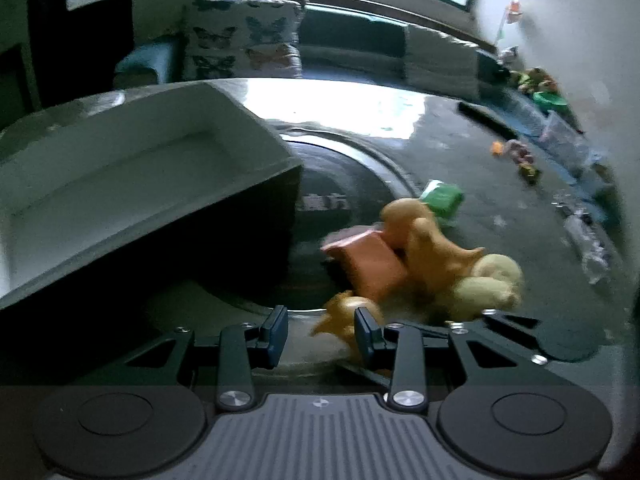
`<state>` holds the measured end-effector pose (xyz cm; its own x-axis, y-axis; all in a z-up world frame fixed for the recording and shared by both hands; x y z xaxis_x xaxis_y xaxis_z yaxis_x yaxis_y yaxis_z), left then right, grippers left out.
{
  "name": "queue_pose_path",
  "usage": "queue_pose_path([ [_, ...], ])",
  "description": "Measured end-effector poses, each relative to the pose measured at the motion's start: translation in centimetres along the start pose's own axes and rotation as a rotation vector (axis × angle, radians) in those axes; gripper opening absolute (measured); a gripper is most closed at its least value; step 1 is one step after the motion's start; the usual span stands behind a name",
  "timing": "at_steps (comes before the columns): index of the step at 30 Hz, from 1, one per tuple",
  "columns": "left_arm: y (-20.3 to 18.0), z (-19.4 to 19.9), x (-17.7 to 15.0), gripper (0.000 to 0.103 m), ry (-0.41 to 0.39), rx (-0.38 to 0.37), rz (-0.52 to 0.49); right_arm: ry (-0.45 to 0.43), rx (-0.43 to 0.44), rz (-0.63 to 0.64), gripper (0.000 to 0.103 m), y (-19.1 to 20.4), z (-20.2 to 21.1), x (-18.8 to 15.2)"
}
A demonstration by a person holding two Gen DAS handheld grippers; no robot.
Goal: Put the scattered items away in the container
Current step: 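Close both grippers on the yellow rubber duck from either side, then carry the yellow duck into the white box and open both grippers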
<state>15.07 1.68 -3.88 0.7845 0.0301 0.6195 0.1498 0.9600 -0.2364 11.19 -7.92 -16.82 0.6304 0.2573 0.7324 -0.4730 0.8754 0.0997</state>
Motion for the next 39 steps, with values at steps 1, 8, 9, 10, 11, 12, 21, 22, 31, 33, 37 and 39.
queue_pose_path([
  [1, -0.2, 0.0, 0.0, 0.039, 0.003, -0.011, -0.003, 0.002, 0.003, -0.008, 0.044, -0.1, -0.1, 0.1],
  [8, -0.7, -1.2, -0.2, 0.039, 0.046, -0.033, -0.017, 0.003, 0.002, -0.017, 0.039, -0.4, -0.3, 0.2],
  [9, -0.7, -1.3, -0.1, 0.039, 0.043, -0.037, -0.014, 0.003, -0.003, -0.020, 0.038, -0.3, -0.3, 0.2],
  [10, -0.6, -1.4, 0.0, 0.039, 0.042, -0.043, -0.007, 0.003, -0.006, -0.021, 0.037, -0.4, -0.3, 0.2],
  [11, -0.5, -1.5, 0.1, 0.039, 0.040, -0.049, 0.001, 0.002, -0.008, -0.024, 0.036, -0.4, -0.3, 0.2],
  [12, -0.3, -1.5, 0.1, 0.038, 0.040, -0.055, 0.008, 0.002, -0.010, -0.027, 0.034, -0.4, -0.4, 0.2],
  [21, 0.0, -0.7, 0.2, 0.028, 0.020, -0.109, 0.015, -0.018, 0.008, -0.046, 0.034, 0.3, 0.2, 0.5],
  [22, 0.1, -0.5, 0.2, 0.028, 0.016, -0.113, 0.018, -0.021, 0.010, -0.046, 0.034, 0.3, 0.3, 0.5],
  [31, 0.5, 2.3, 2.4, 0.027, -0.070, -0.107, 0.021, -0.084, 0.029, -0.029, 0.034, 1.4, 1.7, 3.2],
  [33, 0.7, 3.0, 3.5, 0.028, -0.103, -0.100, 0.021, -0.108, 0.035, -0.020, 0.034, 1.6, 2.0, 4.6],
  [37, 1.6, 4.2, 6.2, 0.028, -0.171, -0.082, 0.022, -0.160, 0.041, 0.018, 0.034, 2.2, 1.9, 7.6],
  [39, 2.2, 4.6, 7.5, 0.028, -0.200, -0.067, 0.018, -0.181, 0.047, 0.031, 0.034, 2.5, 1.6, 9.3],
])
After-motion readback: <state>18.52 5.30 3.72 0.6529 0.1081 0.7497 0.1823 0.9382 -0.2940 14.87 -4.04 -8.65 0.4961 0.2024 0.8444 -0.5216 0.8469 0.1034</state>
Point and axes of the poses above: each gripper's, at about its wrist camera, not at the fingertips, and z roughly against the way its jaws point, y to its left, x to its top, the point moved 8 cm from there along -z, roughly the way its jaws point, and after that the axes turned 5 degrees about -x, right-handed, at the moved point
